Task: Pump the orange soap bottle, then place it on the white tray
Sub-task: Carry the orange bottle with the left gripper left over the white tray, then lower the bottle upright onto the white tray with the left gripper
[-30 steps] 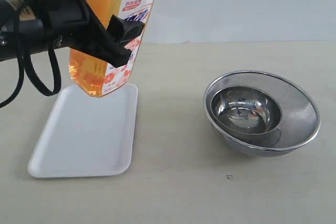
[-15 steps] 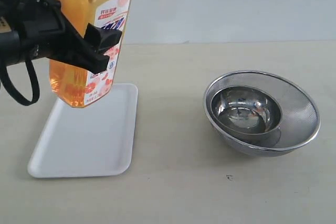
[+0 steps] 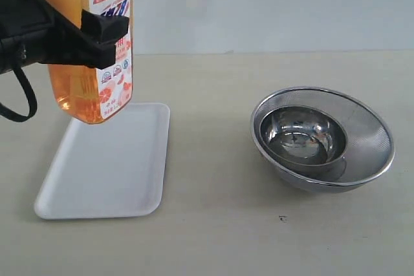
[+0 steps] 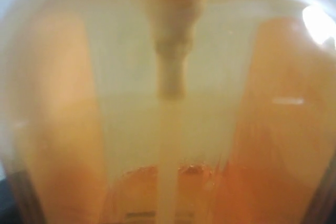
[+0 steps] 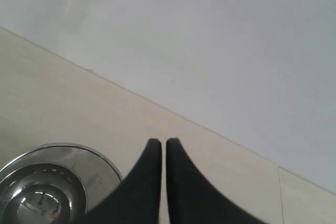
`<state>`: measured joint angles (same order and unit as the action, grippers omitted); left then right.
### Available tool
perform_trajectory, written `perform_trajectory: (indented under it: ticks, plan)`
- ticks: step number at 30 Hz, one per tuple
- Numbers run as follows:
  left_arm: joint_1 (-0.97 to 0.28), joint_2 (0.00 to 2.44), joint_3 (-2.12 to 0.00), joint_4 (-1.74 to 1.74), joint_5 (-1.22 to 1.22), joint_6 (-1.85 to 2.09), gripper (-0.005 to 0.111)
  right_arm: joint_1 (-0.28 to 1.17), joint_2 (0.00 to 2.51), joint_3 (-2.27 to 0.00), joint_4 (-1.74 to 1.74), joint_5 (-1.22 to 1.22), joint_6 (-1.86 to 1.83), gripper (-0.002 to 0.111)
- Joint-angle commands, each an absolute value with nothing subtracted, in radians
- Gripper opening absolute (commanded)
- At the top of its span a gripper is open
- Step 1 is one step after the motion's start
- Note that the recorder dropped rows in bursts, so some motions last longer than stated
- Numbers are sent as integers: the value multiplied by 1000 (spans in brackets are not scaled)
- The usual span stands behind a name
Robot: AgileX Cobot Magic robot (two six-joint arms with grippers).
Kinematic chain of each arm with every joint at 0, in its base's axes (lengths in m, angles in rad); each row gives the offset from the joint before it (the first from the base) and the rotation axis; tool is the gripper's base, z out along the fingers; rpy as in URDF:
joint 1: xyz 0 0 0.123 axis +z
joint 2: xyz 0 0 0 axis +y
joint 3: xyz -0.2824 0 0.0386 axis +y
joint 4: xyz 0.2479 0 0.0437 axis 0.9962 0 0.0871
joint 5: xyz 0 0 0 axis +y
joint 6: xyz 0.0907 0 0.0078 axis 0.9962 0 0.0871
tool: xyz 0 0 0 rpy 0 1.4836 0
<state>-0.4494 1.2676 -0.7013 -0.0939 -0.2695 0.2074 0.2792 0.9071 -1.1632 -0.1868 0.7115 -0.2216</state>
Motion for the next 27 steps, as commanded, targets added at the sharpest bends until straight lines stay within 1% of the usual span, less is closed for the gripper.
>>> perform_trajectory:
  ticks: [1, 5, 11, 14, 21, 27]
  plan:
    - [-422, 1242, -692, -85, -425, 136, 5, 277, 905, -1157, -190, 711, -214, 0]
    - [-364, 1242, -649, -76, -508, 72, 5, 277, 905, -1157, -190, 713, -214, 0]
    - [-295, 1246, -581, 175, -647, -166, 5, 277, 905, -1157, -190, 713, -214, 0]
    - [-269, 1258, -577, 243, -653, -225, 5, 277, 905, -1157, -190, 712, -212, 0]
    - [-264, 1316, -577, 317, -646, -228, 5, 277, 905, -1157, -190, 712, -210, 0]
    - [-264, 1401, -577, 338, -688, -250, 5, 277, 905, -1157, -190, 710, -210, 0]
